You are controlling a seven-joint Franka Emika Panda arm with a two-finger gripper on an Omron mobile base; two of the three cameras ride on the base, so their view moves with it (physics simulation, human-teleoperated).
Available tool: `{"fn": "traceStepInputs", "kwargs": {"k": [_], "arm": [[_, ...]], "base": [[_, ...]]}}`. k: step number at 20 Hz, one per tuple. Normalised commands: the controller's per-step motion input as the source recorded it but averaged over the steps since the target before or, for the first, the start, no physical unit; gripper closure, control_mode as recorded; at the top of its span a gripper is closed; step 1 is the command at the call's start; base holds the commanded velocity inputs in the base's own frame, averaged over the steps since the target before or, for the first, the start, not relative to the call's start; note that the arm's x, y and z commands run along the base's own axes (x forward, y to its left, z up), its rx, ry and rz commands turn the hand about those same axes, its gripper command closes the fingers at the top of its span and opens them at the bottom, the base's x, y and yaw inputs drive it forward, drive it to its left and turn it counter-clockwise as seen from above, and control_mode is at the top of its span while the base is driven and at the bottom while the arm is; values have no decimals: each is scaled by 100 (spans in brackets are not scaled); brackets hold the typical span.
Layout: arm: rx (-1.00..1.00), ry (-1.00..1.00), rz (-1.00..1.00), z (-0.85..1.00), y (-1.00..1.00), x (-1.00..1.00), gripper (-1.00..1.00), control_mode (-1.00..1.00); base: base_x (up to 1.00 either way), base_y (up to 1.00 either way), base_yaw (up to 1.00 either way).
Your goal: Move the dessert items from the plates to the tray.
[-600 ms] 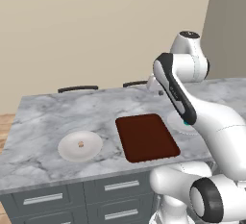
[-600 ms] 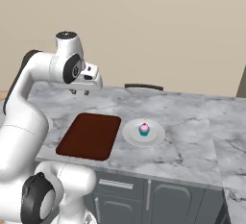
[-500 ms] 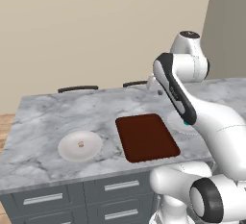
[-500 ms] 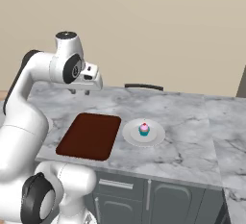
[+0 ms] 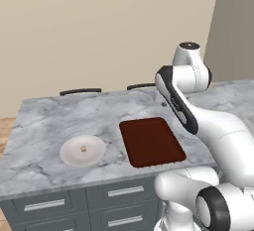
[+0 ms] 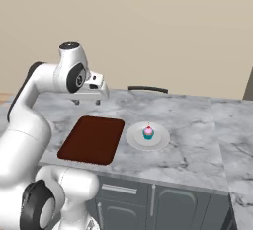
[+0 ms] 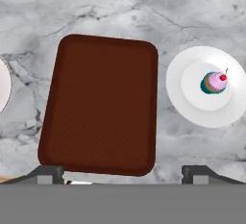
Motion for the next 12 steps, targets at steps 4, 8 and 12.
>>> {"fn": "traceStepInputs", "kwargs": {"k": [4, 8, 12], "arm": [[0, 3, 0, -15, -84, 3, -100, -100], [2, 12, 0, -26, -96, 29, -100, -100], [3, 14, -1, -13, -95, 60, -100, -100]], "base": [[0, 0, 0], [0, 0, 0], [0, 0, 0]]}}
